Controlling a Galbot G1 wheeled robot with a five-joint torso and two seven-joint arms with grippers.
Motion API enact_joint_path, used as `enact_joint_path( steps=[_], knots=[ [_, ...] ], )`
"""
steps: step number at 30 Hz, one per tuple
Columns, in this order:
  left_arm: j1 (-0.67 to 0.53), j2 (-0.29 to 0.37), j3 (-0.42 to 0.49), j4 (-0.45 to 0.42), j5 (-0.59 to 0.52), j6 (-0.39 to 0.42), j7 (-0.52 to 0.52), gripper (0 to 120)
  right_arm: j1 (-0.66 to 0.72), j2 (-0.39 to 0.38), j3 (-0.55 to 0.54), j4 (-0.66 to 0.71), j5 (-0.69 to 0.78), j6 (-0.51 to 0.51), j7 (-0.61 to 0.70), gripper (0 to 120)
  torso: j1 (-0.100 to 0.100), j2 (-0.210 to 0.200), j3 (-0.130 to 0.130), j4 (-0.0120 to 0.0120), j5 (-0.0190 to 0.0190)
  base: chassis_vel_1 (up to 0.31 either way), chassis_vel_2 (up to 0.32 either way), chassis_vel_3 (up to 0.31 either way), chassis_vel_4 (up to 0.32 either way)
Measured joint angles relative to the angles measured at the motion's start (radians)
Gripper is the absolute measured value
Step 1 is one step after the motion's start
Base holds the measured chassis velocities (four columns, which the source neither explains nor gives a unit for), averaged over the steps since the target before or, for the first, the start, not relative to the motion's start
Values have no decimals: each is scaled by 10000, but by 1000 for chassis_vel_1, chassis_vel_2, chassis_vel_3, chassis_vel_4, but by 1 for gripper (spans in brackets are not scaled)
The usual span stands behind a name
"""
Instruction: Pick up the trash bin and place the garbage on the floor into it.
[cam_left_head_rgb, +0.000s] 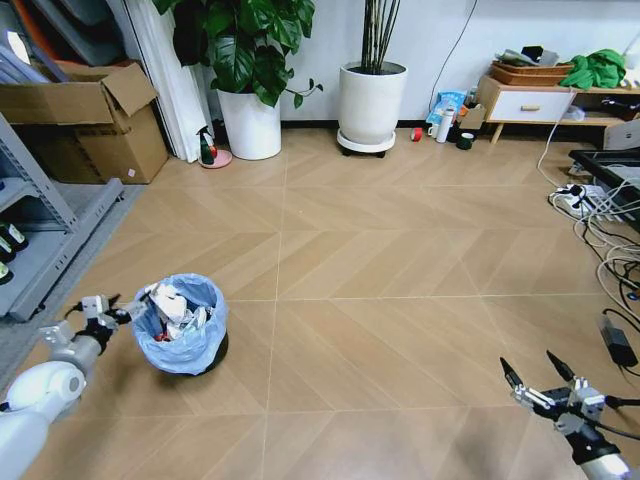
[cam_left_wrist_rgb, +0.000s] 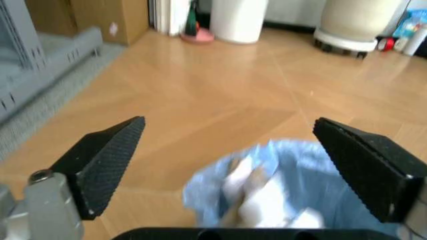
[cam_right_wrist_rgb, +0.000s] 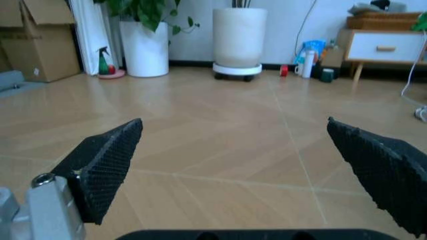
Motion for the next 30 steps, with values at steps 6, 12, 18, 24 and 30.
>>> enact_joint_path(
  steps=[6,12,18,24,30],
  knots=[
    [581,126,-607,-1098,293,-53,-265,100,-120,-198,-166,737,-29,0,602,100,0,0,-1,2,1,0,0,0,0],
    [893,28,-505,-2196,607,-27,-554,100,18,124,-743,1409,-368,-79,1574,100,0,0,-1,-6,2,0,0,0,0],
    [1389,-76,-373,-3158,866,118,-874,100,799,-16,-1905,1462,-752,-349,2340,100,0,0,-1,4,3,0,0,0,0],
    [1986,-58,-288,-3536,1054,159,-870,100,1103,-563,-2913,1244,-755,-216,2520,100,0,0,-1,3,0,0,0,0,0],
    [2235,-212,38,-3751,1222,244,-874,100,1152,-1297,-3531,1205,-664,71,2787,100,0,0,-1,0,-3,0,0,0,0]
  ],
)
